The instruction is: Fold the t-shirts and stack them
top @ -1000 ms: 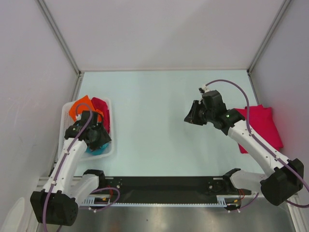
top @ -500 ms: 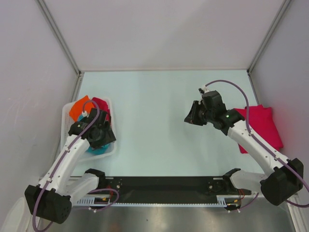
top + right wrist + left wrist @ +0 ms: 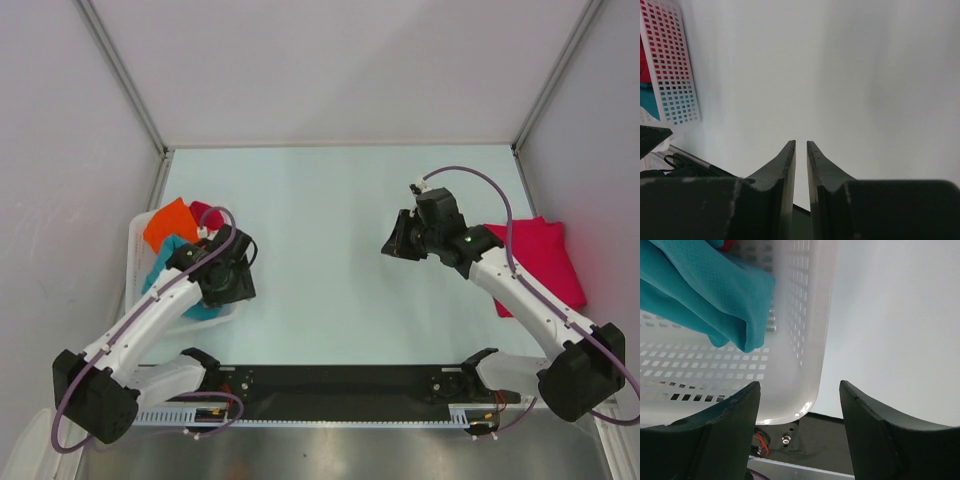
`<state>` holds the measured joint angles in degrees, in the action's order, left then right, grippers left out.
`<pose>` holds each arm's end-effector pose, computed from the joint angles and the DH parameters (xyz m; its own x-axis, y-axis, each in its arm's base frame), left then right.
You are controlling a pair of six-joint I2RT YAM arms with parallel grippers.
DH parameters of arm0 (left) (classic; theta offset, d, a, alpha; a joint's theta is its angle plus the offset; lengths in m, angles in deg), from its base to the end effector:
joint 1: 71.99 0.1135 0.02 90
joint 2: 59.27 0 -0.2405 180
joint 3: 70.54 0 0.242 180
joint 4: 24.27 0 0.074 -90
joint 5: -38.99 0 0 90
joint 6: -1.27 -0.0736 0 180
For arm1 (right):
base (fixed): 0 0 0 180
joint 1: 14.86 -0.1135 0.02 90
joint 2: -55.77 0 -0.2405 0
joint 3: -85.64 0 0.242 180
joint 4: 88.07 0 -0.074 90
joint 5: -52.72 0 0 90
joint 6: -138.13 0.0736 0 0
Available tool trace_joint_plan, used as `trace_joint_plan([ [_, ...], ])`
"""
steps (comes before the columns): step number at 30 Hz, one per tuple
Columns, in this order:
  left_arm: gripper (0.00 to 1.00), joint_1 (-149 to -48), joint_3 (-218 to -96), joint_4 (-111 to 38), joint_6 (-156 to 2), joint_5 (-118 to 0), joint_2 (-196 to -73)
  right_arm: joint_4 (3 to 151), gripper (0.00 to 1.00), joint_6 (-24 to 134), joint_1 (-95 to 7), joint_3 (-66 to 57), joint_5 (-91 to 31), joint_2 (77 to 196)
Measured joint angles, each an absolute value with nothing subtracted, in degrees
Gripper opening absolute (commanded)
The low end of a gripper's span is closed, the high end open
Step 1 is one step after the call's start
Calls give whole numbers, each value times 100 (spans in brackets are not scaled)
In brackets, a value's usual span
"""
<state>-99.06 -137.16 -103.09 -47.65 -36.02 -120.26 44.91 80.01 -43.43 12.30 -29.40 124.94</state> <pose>0.1744 -0.0678 0.2087 -0.8876 -0.2592 -0.3807 -0.2790 0.9603 -0.0034 0.2442 0.1445 0.2560 -0.8040 0.1579 -0.5733 -0.1618 0.8697 0.4664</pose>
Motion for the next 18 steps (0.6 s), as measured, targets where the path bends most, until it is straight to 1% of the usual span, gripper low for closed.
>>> trace_joint_plan([
  [6, 66, -9958, -13338, -10416, -4763, -3591, -12046, 4491, 20, 8001, -4343, 1230, -2946, 12544],
  [7, 58, -9960, -13272, -10438, -4769, -3587, -12046, 4491, 20, 8001, -4343, 1230, -2946, 12559],
  [8, 36, -9963, -13226, -10436, -4774, -3570, -12043, 4491, 20, 8001, -4343, 1230, -2946, 12575],
  [9, 2, -9963, -13194, -10425, -4771, -3598, -12035, 4488, 20, 8001, -4343, 1230, -2946, 12586],
  [10, 0, -9969, -13172, -10410, -4728, -3629, -12017, 4488, 20, 8001, -4343, 1230, -2946, 12590],
  [13, 0, -10089, -13141, -10335, -5108, -3659, -11914, 4491, 20, 8001, -4343, 1230, -2946, 12592],
  [18, 0, -10024, -13021, -10742, -4916, -3530, -11648, 4488, 20, 7999, -4343, 1230, -2949, 12592],
])
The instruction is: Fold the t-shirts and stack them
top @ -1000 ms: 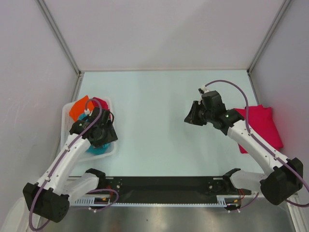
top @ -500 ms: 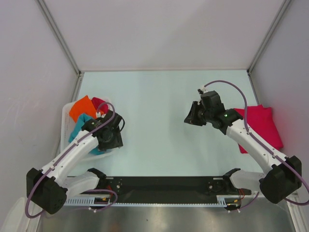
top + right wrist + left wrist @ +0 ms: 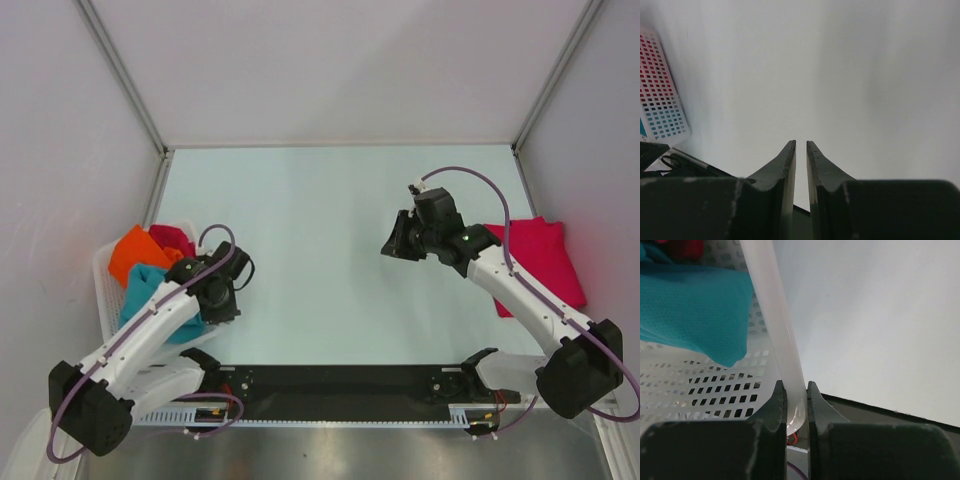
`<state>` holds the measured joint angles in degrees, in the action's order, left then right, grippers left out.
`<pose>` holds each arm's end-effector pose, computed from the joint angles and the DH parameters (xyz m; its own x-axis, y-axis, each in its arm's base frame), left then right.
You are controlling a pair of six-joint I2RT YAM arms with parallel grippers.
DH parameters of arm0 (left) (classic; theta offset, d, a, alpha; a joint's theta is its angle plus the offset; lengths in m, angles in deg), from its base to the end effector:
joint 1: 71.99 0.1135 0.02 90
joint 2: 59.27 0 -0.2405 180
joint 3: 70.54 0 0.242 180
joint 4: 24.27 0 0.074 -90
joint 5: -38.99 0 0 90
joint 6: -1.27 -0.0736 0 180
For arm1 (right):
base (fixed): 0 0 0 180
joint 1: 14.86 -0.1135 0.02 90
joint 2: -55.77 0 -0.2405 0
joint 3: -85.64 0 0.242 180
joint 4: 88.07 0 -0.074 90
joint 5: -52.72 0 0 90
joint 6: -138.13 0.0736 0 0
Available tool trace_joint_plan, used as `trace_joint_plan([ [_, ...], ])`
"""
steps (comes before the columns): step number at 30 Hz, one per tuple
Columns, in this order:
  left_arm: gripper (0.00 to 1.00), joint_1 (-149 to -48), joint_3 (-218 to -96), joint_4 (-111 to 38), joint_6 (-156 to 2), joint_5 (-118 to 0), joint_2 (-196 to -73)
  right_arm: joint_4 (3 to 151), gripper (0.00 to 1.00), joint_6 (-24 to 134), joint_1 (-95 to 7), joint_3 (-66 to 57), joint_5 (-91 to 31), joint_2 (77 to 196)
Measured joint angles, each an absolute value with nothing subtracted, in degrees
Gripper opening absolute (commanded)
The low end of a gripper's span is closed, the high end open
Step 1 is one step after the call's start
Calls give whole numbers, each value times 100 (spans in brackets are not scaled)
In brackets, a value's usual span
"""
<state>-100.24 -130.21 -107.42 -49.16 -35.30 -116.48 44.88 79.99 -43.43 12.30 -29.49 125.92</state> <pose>0.1459 -0.0558 0.1831 -0.9358 -0.1933 -0.2949 -0.2323 0.9672 0.1029 0.2463 0.1455 0.2514 -0.8123 0.1532 -0.5628 -0.1541 0.8742 0.4604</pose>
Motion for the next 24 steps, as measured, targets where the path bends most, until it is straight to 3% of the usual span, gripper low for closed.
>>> trace_joint_plan([
  [11, 0, -9849, -13157, -10792, -4907, -3703, -11672, 4532, 20, 8001, -4346, 1230, -2942, 12627],
  [24, 0, -9700, -14228, -9723, -5125, -4064, -13683, 4530, 19, 8001, -4330, 1230, -2994, 12640],
])
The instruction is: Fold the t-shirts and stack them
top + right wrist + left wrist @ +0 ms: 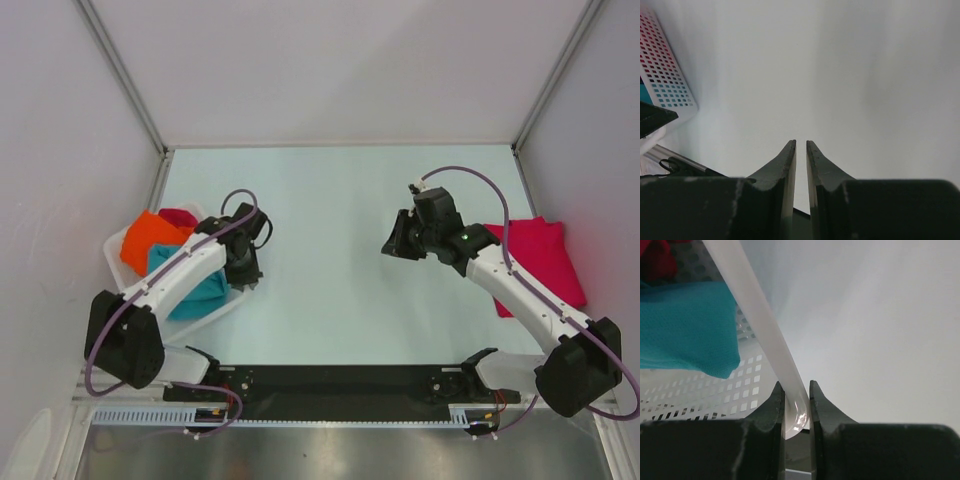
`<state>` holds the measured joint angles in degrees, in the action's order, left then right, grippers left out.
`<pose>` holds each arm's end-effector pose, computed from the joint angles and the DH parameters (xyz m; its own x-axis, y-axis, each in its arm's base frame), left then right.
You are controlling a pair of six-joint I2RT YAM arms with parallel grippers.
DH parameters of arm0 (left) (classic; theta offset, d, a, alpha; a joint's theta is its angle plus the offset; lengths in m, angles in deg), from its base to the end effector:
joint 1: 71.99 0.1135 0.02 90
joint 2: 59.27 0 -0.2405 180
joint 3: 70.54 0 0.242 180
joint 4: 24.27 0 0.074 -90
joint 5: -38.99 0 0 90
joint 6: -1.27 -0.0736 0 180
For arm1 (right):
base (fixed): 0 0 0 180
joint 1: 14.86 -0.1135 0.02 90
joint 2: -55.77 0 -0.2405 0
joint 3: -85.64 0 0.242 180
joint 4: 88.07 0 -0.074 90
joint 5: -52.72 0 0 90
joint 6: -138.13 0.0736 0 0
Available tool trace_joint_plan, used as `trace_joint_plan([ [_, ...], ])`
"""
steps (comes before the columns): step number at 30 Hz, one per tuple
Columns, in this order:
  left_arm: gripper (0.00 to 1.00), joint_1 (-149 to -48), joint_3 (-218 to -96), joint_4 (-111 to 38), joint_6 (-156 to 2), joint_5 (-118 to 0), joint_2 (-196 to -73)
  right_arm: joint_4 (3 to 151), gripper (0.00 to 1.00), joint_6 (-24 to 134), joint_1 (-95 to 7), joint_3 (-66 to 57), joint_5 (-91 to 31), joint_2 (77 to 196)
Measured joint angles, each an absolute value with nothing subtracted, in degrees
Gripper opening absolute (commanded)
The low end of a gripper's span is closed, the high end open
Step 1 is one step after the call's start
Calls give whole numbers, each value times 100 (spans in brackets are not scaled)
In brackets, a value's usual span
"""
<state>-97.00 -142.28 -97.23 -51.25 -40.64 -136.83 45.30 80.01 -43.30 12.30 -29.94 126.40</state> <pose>0.2208 -0.0884 0.1802 -0.9391 -0.2223 -0.2618 -0.2361 0.9715 0.0217 0.2486 0.1454 0.2499 -0.8101 0.1569 -0.5649 -0.1477 0.8778 0.4557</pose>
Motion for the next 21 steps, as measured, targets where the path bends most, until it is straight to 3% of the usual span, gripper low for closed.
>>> trace_joint_plan([
  [7, 0, -9447, -14514, -9177, -5486, -4750, -14104, 4471, 19, 7944, -4212, 1224, -3106, 12638],
  [21, 0, -7038, -14894, -8495, -6129, -6599, -14651, 4373, 19, 7807, -3898, 1178, -3213, 12570],
])
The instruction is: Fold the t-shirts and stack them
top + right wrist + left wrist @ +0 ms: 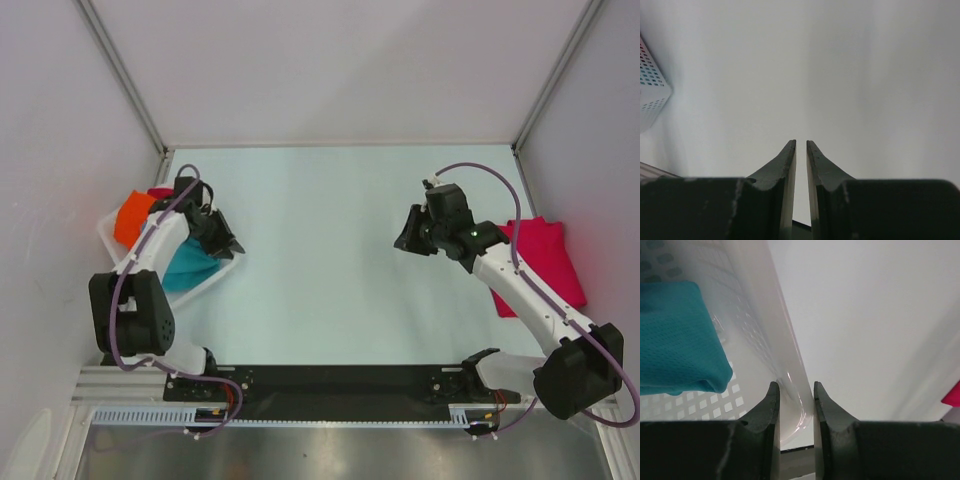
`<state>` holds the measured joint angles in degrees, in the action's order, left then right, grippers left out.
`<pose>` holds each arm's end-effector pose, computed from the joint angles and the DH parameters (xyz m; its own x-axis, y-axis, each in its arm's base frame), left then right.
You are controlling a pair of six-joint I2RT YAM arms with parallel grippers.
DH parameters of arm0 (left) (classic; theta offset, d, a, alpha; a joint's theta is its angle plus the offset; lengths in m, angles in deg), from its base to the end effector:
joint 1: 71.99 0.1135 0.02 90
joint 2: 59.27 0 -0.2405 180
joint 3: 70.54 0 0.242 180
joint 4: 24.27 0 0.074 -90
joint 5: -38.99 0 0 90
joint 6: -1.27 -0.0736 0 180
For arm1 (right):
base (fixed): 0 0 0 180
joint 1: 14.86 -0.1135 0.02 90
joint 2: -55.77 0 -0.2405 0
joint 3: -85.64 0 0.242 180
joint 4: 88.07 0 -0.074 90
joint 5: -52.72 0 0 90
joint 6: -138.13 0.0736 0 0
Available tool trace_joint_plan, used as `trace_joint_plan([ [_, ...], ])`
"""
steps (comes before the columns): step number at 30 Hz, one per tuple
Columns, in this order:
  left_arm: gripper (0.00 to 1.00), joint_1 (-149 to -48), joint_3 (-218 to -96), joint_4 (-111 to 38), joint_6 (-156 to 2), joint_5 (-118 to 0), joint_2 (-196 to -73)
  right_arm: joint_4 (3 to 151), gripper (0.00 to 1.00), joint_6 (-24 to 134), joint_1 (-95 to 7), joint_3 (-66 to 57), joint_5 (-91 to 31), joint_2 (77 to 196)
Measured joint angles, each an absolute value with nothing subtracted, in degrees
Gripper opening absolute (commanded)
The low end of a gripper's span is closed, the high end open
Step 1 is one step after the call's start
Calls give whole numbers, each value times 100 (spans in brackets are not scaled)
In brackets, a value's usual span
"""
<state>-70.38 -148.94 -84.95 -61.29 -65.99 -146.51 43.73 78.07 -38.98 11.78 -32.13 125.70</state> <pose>0.2987 -0.0106 0.1806 -0.8602 -0.4695 -0.1989 -0.3754 0.8471 -0.3761 0.2568 0.1222 0.2532 -0.7845 0.1934 -0.5892 -0.0856 0.9073 0.4117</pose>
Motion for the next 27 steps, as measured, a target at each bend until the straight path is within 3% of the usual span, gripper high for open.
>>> trace_joint_plan([
  [10, 0, -6146, -14761, -8657, -6236, -7663, -14395, 4377, 20, 7807, -3860, 1175, -3206, 12570],
  [27, 0, -5766, -13502, -9240, -6194, -7152, -12061, 4419, 19, 7811, -3860, 1178, -3139, 12398],
])
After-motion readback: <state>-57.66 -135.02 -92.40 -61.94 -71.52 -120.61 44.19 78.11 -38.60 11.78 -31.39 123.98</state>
